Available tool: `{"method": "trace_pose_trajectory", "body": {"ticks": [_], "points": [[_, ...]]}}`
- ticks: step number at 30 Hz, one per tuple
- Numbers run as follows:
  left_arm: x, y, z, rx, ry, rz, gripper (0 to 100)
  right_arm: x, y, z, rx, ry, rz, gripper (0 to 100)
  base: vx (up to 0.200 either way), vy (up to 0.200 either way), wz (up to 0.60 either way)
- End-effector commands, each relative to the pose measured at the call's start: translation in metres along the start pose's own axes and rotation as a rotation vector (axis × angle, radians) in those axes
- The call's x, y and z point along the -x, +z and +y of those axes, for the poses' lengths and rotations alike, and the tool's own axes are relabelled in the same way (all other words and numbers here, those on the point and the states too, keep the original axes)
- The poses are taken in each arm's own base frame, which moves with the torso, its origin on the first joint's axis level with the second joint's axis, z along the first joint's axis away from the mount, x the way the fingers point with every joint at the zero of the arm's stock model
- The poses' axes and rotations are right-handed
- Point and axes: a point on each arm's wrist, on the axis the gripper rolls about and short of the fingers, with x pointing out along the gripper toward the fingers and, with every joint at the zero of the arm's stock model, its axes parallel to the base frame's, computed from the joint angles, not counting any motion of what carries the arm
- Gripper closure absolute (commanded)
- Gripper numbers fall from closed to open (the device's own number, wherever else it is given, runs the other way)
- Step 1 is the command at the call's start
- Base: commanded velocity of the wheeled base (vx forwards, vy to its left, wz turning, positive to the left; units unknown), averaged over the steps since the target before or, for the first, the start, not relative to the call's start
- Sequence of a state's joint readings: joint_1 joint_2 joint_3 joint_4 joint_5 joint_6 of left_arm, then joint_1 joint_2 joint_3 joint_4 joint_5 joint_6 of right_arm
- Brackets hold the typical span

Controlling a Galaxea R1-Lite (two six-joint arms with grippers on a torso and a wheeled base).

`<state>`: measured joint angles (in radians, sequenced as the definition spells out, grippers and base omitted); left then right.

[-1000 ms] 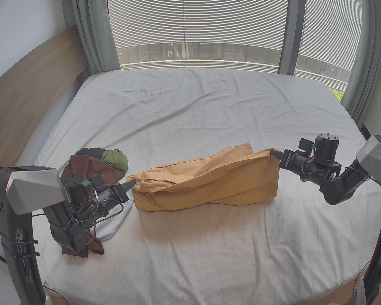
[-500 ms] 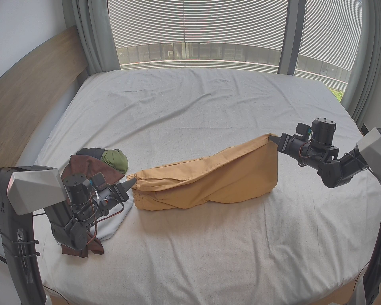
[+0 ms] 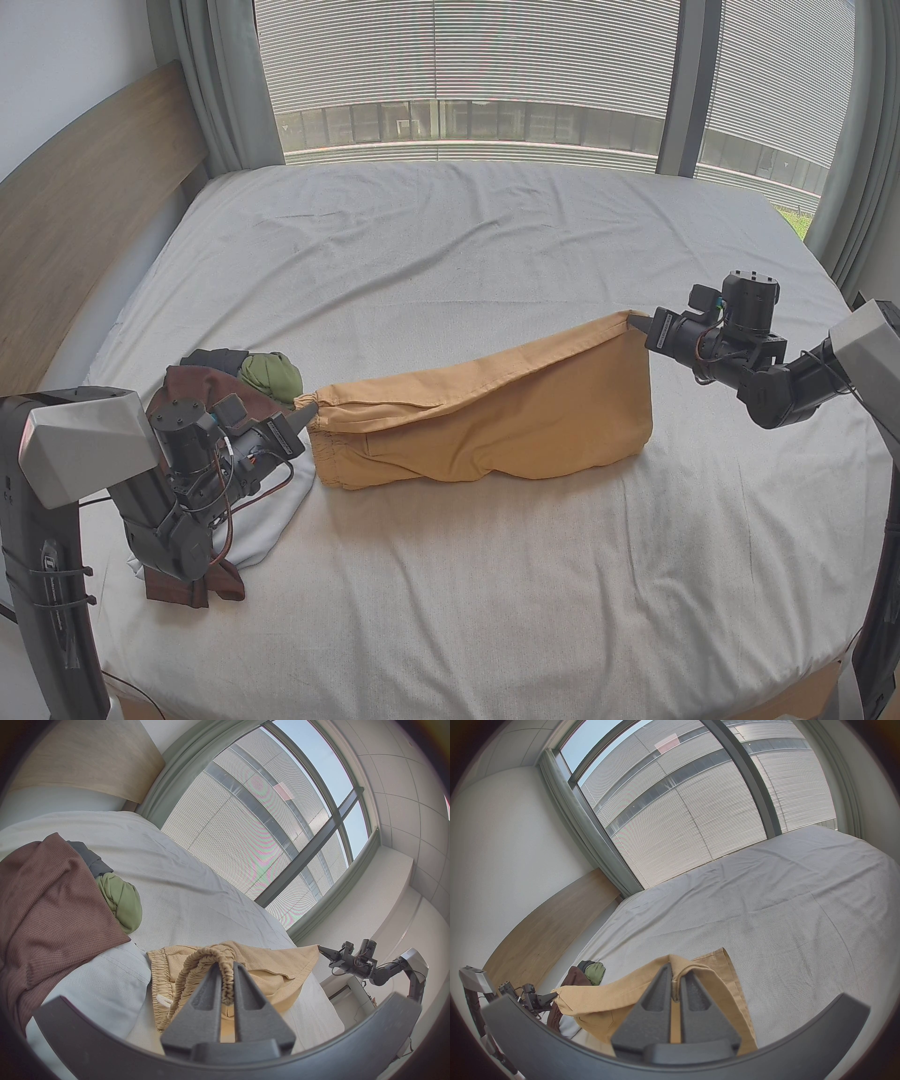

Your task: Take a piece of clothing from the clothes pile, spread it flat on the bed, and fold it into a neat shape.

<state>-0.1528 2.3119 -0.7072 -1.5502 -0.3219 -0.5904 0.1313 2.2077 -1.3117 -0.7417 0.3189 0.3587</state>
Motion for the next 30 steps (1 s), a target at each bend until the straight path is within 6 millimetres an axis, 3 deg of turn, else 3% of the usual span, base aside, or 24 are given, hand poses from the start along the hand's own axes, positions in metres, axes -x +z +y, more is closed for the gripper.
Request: {"method": "trace_pose_trajectory", "body": {"ticks": [1,14,30], "points": [[-0.002,-0.003,0.002,0.003,0.004,0.002,100,-0.008,-0.001,-0.003,0.0,0.0,0.001,100,0.0,0.0,0.0],[-0.007,-0.012,0.011,0.009,0.047,0.003,100,-0.036,0.003,-0.01,0.005,-0.03,-0.02,100,0.0,0.0,0.0],[-0.018,-0.026,0.025,0.013,0.089,0.0,100,-0.056,-0.014,-0.018,0.001,-0.03,-0.001,100,0.0,0.0,0.0]]}}
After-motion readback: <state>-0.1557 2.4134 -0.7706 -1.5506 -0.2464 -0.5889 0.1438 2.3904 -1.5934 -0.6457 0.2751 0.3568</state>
